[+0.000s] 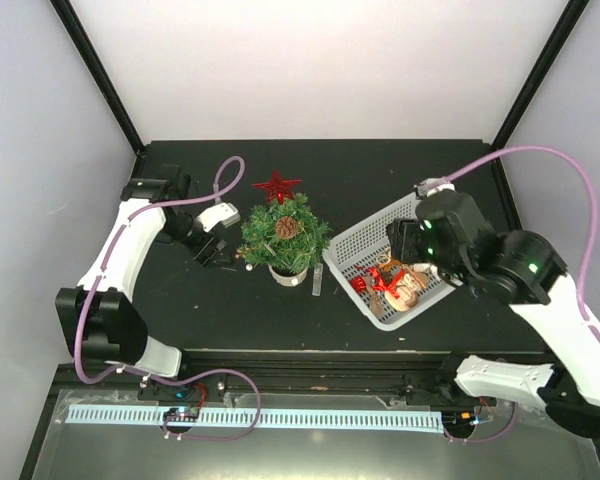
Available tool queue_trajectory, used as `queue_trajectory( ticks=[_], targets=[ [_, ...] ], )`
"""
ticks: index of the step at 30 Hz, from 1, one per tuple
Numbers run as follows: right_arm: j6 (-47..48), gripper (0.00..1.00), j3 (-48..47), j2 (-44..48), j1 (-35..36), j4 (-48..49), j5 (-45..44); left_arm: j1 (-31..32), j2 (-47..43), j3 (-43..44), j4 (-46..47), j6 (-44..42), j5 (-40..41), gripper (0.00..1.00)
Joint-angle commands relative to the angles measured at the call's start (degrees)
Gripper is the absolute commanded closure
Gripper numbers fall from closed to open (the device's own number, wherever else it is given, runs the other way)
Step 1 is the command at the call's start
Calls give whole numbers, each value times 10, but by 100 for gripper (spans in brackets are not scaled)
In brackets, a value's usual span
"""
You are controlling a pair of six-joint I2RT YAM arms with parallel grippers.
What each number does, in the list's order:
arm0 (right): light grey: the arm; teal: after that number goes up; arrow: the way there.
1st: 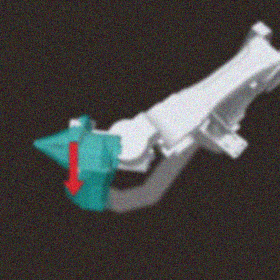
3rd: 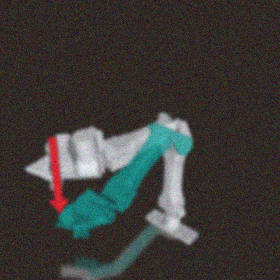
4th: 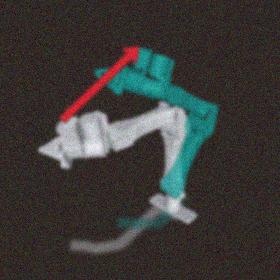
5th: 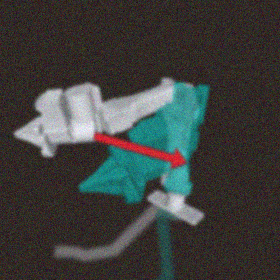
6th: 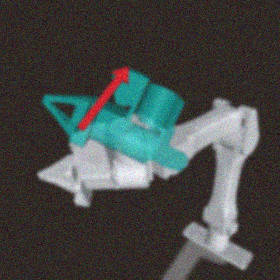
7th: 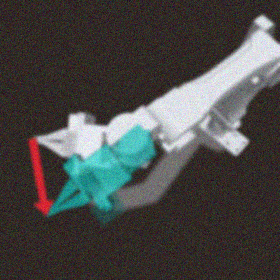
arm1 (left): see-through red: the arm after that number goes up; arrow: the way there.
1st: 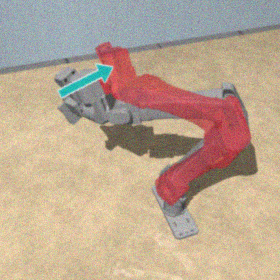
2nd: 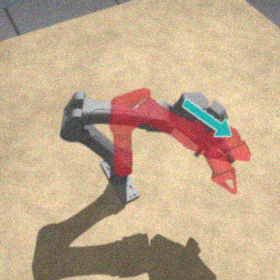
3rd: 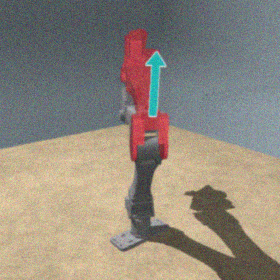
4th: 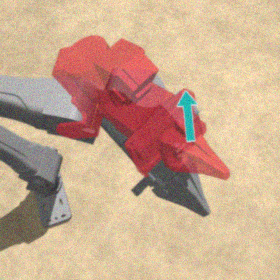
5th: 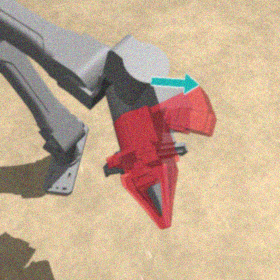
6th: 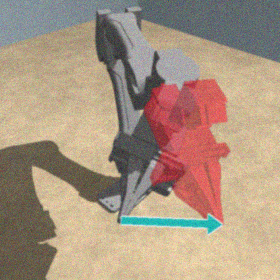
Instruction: Decorate the small christmas tree
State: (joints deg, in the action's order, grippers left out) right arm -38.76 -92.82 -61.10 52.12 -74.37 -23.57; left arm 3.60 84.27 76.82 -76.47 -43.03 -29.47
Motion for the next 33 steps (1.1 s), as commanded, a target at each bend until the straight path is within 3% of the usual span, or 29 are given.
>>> queue_trajectory(
  ticks=[1, 3, 4, 15, 25, 33],
  targets=[
    [59, 40, 45, -62, -107, 4, 156, -20, -25, 9, -14, -11, -3, 18],
    [85, 42, 69, -93, -153, 16, 218, -31, -29, 9, -11, -11, -6, 3],
    [95, 43, 79, -106, -168, 22, 239, -37, -29, 10, -8, -9, -7, 1],
    [140, 47, 138, -275, -219, 126, 378, -107, -43, -5, 82, 61, -33, 1],
    [132, 48, 205, -361, -256, 238, 387, -106, -6, -8, 88, 70, -62, 1],
    [149, 48, 205, -414, -265, 258, 328, -107, 32, 17, 75, 75, -75, 1]
  ],
)
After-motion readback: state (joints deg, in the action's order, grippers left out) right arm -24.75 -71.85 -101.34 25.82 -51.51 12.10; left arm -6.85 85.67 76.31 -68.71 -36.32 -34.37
